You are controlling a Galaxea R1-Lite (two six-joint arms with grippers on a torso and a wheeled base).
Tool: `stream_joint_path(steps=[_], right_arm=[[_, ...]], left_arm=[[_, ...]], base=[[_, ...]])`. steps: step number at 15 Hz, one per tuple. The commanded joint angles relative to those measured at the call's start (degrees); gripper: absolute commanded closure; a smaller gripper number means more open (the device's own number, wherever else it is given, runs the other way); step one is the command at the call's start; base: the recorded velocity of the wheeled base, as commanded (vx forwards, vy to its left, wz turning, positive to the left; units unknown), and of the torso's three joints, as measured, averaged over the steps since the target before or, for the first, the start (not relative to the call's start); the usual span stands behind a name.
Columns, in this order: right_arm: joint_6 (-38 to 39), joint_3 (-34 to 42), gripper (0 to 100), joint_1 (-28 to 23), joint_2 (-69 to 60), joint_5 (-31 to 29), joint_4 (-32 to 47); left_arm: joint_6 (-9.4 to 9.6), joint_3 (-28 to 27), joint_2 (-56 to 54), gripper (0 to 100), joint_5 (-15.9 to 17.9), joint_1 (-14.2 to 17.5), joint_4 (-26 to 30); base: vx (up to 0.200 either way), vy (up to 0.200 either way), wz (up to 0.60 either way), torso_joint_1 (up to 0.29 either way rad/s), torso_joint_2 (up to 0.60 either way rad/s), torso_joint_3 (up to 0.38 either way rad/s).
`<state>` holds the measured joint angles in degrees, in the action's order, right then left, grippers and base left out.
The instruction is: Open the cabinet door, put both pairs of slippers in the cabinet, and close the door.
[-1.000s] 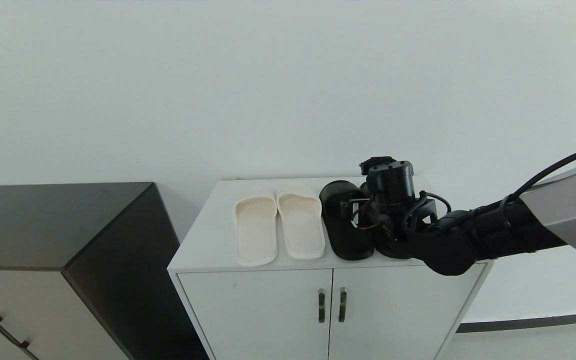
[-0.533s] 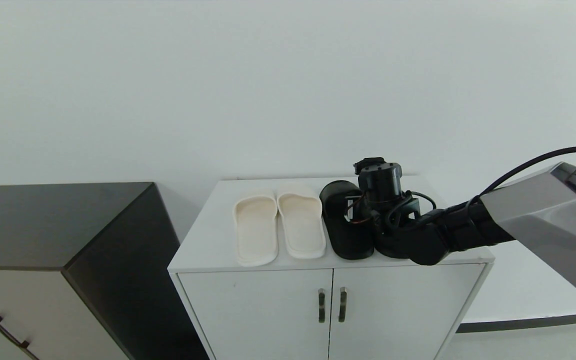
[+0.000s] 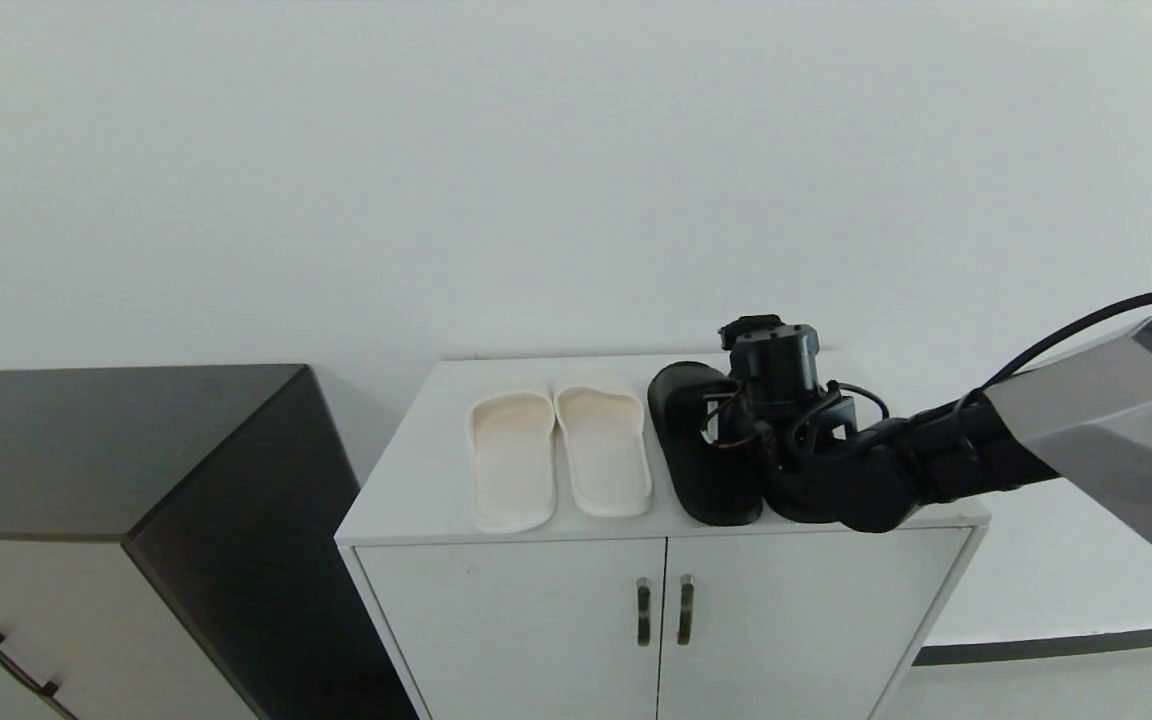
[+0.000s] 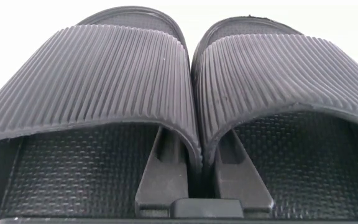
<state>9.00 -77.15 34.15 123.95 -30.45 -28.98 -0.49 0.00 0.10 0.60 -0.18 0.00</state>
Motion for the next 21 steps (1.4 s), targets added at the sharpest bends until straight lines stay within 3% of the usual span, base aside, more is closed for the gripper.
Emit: stream_joint_path(steps=[1,2,5,7,9,13,19,21], right_arm=[[-1.70,6.75,100,2.07,-9.78,0.57,-1.17],[-1.70,8.34,100,2.86,-11.81,1.18,-1.35],[-1.79,24.77,100,9.62,-31.23,8.39,1.12],[-1.61,32.33,100,11.82,-41.34,15.51,5.77],[-1.53,33.38,100,11.29,-44.94,21.84,12.54],[-1.35,34.09,100,11.29,-43.80,22.98,13.95],[-1.53,35.41,100,11.38,-43.45,24.65,13.95],[-1.53,35.76,100,11.38,-42.66,24.65,13.95]], left_arm=[[-0.04,0.00,-0.01,100,0.02,0.01,0.00],[-0.04,0.00,-0.01,100,0.02,0.01,0.00],[-0.04,0.00,-0.01,100,0.02,0.01,0.00],[0.05,0.00,-0.01,100,0.02,0.01,0.00],[0.14,0.00,-0.01,100,0.11,0.01,0.00],[0.14,0.00,-0.01,100,0.11,0.01,0.00],[0.05,0.00,-0.01,100,0.11,0.01,0.00],[0.05,0.00,-0.01,100,0.11,0.01,0.00]], base=[[0.000,0.000,0.00,0.000,0.00,0.000],[0.000,0.000,0.00,0.000,0.00,0.000],[0.000,0.000,0.00,0.000,0.00,0.000],[0.000,0.000,0.00,0.000,0.00,0.000],[0.000,0.000,0.00,0.000,0.00,0.000],[0.000,0.000,0.00,0.000,0.00,0.000],[-0.200,0.000,0.00,0.000,0.00,0.003],[0.000,0.000,0.00,0.000,0.00,0.000]])
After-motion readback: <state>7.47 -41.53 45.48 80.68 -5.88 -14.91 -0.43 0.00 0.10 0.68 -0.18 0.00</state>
